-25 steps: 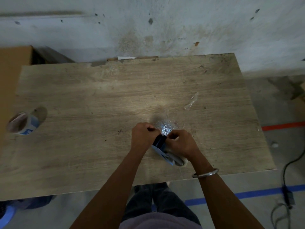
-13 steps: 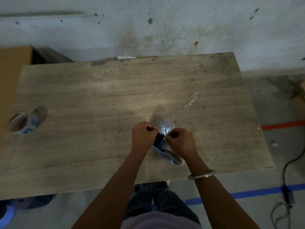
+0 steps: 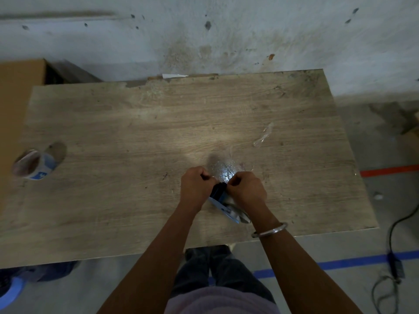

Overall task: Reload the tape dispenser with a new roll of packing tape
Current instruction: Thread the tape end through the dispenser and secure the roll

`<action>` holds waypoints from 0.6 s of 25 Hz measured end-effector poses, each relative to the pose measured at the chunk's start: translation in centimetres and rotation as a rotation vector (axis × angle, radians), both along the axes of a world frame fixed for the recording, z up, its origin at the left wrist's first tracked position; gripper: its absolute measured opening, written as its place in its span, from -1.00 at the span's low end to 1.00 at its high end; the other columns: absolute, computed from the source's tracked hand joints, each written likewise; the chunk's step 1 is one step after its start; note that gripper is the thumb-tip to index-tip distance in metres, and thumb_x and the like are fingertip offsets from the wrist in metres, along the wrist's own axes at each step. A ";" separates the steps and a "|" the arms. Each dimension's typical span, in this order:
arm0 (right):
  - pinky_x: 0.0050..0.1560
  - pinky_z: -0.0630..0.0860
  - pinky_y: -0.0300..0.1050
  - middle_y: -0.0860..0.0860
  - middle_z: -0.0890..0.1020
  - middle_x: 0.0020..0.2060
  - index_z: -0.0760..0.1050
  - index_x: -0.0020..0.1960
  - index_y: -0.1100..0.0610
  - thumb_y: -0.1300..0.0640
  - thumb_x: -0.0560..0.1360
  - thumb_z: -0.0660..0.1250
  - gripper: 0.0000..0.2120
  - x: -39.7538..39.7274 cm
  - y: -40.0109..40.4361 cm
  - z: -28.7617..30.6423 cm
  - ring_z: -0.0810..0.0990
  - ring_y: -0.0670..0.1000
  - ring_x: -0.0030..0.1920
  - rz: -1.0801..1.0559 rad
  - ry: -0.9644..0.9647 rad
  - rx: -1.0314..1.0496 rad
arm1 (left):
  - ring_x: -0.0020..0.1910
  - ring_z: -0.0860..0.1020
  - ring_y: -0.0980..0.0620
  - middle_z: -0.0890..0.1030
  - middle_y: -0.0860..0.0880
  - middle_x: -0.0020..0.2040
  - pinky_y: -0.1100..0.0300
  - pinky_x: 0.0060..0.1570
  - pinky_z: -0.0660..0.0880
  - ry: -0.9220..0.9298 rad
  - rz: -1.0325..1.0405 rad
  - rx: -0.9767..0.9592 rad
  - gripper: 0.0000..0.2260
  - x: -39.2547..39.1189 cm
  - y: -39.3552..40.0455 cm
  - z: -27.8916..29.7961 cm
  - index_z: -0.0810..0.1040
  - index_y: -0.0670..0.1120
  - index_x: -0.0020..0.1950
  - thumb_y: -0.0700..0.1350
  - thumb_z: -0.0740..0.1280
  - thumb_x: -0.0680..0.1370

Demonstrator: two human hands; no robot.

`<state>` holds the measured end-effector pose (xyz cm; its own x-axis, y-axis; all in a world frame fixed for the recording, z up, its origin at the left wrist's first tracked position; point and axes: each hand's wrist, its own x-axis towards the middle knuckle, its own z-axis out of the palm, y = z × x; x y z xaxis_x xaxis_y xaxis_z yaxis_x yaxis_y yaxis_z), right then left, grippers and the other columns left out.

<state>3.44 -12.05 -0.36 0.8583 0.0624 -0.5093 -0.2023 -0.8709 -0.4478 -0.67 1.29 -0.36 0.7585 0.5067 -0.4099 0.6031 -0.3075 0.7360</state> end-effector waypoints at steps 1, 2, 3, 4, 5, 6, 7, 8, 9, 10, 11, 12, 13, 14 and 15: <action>-0.26 0.41 -0.21 -0.12 0.64 -0.27 0.62 -0.17 -0.03 0.01 0.44 0.43 -0.96 0.0 0.1 0.0 0.60 -0.09 -0.22 -0.005 0.003 -0.009 | -0.21 0.61 0.01 0.63 -0.03 -0.26 0.14 -0.19 0.55 0.004 0.005 -0.023 -0.91 -0.1 0.1 -0.1 0.61 -0.16 -0.25 -0.19 0.50 0.40; -0.26 0.42 -0.21 -0.12 0.64 -0.28 0.62 -0.18 -0.04 0.01 0.43 0.43 -0.96 0.0 0.1 0.0 0.60 -0.09 -0.23 -0.010 0.002 -0.013 | -0.21 0.62 0.01 0.64 -0.03 -0.25 0.13 -0.17 0.56 0.005 0.014 -0.043 -0.90 -0.1 0.2 -0.2 0.61 -0.15 -0.25 -0.20 0.50 0.40; -0.26 0.42 -0.21 -0.12 0.63 -0.28 0.62 -0.18 -0.04 0.01 0.44 0.43 -0.96 -0.1 0.1 0.0 0.60 -0.10 -0.24 -0.015 -0.002 -0.017 | -0.21 0.62 0.01 0.64 -0.03 -0.25 0.12 -0.17 0.56 0.003 0.016 -0.051 -0.90 -0.1 0.2 -0.2 0.61 -0.15 -0.25 -0.19 0.51 0.40; -0.27 0.42 -0.21 -0.13 0.63 -0.27 0.62 -0.17 -0.05 0.01 0.44 0.42 -0.96 -0.2 0.1 0.1 0.60 -0.10 -0.24 -0.018 -0.011 -0.020 | -0.21 0.61 0.02 0.63 -0.03 -0.25 0.14 -0.18 0.56 0.000 0.011 -0.046 -0.90 0.0 0.2 -0.2 0.61 -0.15 -0.25 -0.19 0.51 0.40; -0.27 0.41 -0.21 -0.13 0.64 -0.26 0.63 -0.15 -0.05 0.02 0.45 0.41 -0.96 -0.2 0.1 0.2 0.59 -0.09 -0.23 -0.015 -0.022 -0.025 | -0.23 0.60 0.04 0.63 -0.03 -0.26 0.18 -0.21 0.54 -0.006 0.001 -0.037 -0.90 0.1 0.2 -0.2 0.61 -0.15 -0.24 -0.19 0.50 0.41; -0.27 0.40 -0.21 -0.12 0.64 -0.25 0.63 -0.13 -0.05 0.02 0.46 0.40 -0.96 -0.2 0.1 0.2 0.59 -0.09 -0.23 -0.011 -0.029 -0.029 | -0.26 0.58 0.07 0.61 -0.02 -0.27 0.24 -0.25 0.50 -0.012 -0.008 -0.029 -0.89 0.2 0.2 -0.1 0.60 -0.16 -0.24 -0.19 0.50 0.41; -0.28 0.39 -0.21 -0.11 0.64 -0.24 0.64 -0.12 -0.05 0.03 0.47 0.39 -0.95 -0.2 0.0 0.3 0.59 -0.08 -0.22 -0.006 -0.030 -0.029 | -0.29 0.55 0.11 0.60 0.00 -0.28 0.30 -0.29 0.45 -0.017 -0.019 -0.024 -0.89 0.4 0.2 0.1 0.60 -0.16 -0.25 -0.20 0.50 0.42; -0.29 0.38 -0.21 -0.11 0.63 -0.24 0.64 -0.11 -0.05 0.03 0.47 0.39 -0.95 0.0 -0.1 0.3 0.60 -0.07 -0.22 0.001 -0.021 -0.025 | -0.31 0.52 0.14 0.58 0.02 -0.30 0.35 -0.32 0.40 -0.016 -0.033 -0.029 -0.89 0.5 0.2 0.2 0.59 -0.16 -0.25 -0.21 0.49 0.42; -0.30 0.38 -0.22 -0.10 0.62 -0.25 0.64 -0.11 -0.04 0.05 0.47 0.40 -0.95 0.1 -0.2 0.3 0.60 -0.07 -0.22 0.011 -0.004 -0.019 | -0.33 0.51 0.14 0.57 0.03 -0.32 0.37 -0.35 0.38 -0.007 -0.049 -0.050 -0.90 0.5 0.3 0.2 0.59 -0.15 -0.26 -0.22 0.49 0.42; -0.30 0.37 -0.23 -0.10 0.61 -0.27 0.65 -0.10 -0.03 0.07 0.46 0.40 -0.94 0.2 -0.3 0.3 0.60 -0.07 -0.22 0.022 0.013 -0.009 | -0.33 0.51 0.13 0.56 0.03 -0.34 0.37 -0.36 0.38 0.005 -0.061 -0.087 -0.89 0.5 0.5 0.3 0.59 -0.14 -0.27 -0.25 0.49 0.41; -0.30 0.36 -0.24 -0.11 0.59 -0.28 0.66 -0.10 -0.03 0.08 0.46 0.40 -0.93 0.2 -0.3 0.3 0.59 -0.07 -0.23 0.038 0.027 0.003 | -0.34 0.52 0.13 0.56 0.03 -0.35 0.38 -0.37 0.39 0.014 -0.065 -0.128 -0.88 0.5 0.7 0.4 0.59 -0.14 -0.28 -0.27 0.48 0.41; -0.31 0.36 -0.25 -0.11 0.58 -0.29 0.67 -0.09 -0.04 0.09 0.46 0.40 -0.91 0.1 -0.4 0.2 0.58 -0.08 -0.24 0.055 0.037 0.014 | -0.34 0.52 0.14 0.57 0.03 -0.35 0.40 -0.39 0.41 0.022 -0.065 -0.160 -0.87 0.5 1.0 0.4 0.58 -0.14 -0.29 -0.29 0.48 0.40; -0.32 0.35 -0.26 -0.12 0.58 -0.29 0.68 -0.08 -0.04 0.09 0.46 0.40 -0.90 0.0 -0.4 0.2 0.57 -0.09 -0.25 0.073 0.045 0.020 | -0.35 0.52 0.15 0.57 0.02 -0.35 0.42 -0.41 0.41 0.025 -0.064 -0.182 -0.86 0.4 1.1 0.6 0.58 -0.14 -0.30 -0.31 0.48 0.40; -0.33 0.35 -0.27 -0.13 0.59 -0.29 0.68 -0.08 -0.05 0.09 0.45 0.41 -0.90 0.0 -0.5 0.2 0.56 -0.10 -0.26 0.080 0.048 0.027 | -0.36 0.52 0.15 0.58 0.01 -0.34 0.44 -0.42 0.41 0.025 -0.060 -0.194 -0.85 0.4 1.1 0.6 0.58 -0.14 -0.30 -0.32 0.48 0.40; -0.33 0.35 -0.27 -0.14 0.59 -0.29 0.67 -0.09 -0.06 0.08 0.44 0.42 -0.91 -0.1 -0.6 0.2 0.57 -0.11 -0.25 0.076 0.045 0.037 | -0.36 0.53 0.16 0.59 0.01 -0.34 0.45 -0.43 0.40 0.020 -0.051 -0.203 -0.84 0.4 1.1 0.7 0.58 -0.13 -0.31 -0.32 0.49 0.39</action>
